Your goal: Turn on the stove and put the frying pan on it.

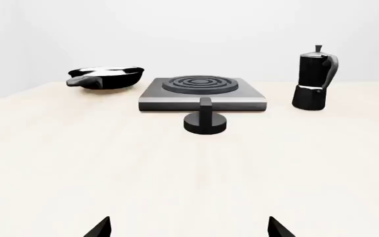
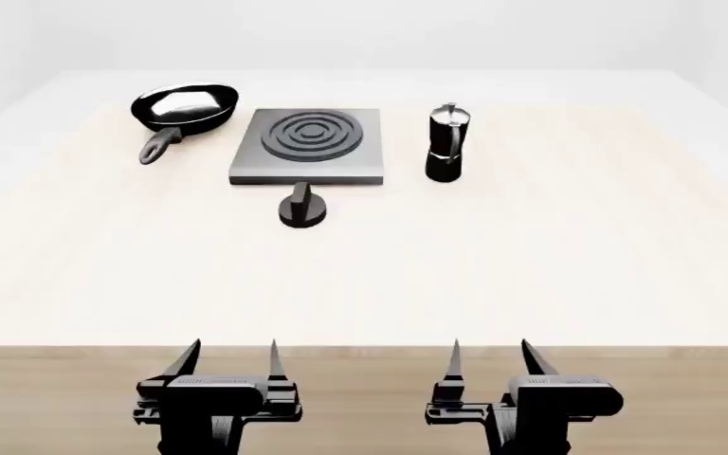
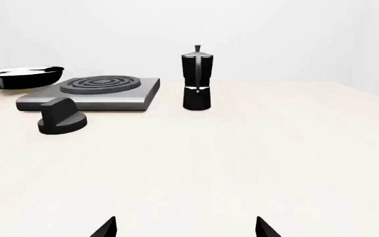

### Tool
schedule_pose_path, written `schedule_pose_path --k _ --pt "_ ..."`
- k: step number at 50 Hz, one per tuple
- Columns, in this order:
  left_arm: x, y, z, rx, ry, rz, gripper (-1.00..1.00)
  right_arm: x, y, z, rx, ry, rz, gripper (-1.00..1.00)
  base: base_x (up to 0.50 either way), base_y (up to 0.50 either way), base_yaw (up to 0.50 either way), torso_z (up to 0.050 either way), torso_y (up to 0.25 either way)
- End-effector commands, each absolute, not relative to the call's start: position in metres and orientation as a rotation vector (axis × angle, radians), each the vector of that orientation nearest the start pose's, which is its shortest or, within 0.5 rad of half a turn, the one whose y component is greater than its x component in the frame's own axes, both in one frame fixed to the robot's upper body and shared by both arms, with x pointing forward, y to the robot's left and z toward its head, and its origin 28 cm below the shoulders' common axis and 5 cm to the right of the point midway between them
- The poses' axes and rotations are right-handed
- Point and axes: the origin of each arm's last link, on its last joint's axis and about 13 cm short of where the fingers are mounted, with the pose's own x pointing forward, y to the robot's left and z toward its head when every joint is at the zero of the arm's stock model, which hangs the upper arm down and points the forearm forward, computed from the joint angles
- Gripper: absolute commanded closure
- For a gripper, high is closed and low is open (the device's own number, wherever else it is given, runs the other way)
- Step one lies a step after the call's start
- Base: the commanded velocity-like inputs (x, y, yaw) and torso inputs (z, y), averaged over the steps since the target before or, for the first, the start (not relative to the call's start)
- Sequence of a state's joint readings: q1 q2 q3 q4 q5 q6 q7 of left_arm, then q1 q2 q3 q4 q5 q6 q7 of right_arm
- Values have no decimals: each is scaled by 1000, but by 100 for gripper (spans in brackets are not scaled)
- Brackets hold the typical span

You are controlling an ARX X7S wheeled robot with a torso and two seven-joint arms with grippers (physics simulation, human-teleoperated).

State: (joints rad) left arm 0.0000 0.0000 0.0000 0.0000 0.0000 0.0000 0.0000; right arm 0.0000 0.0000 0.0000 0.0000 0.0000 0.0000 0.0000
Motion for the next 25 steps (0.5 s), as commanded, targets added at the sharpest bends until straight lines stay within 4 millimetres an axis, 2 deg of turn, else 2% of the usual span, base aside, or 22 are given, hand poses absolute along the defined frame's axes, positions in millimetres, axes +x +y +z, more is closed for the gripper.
schedule_pose_path --k 1,9,25 --pt "211 206 13 -1 -1 4 -100 212 -96 13 11 7 -11 -100 0 0 0 0 0" --pt "211 205 13 -3 2 1 -100 212 -94 12 -51 -12 2 -100 0 28 0 0 0" --pt "210 205 13 -8 2 -3 -100 211 -95 12 -60 -18 -2 -100 27 499 0 0 0"
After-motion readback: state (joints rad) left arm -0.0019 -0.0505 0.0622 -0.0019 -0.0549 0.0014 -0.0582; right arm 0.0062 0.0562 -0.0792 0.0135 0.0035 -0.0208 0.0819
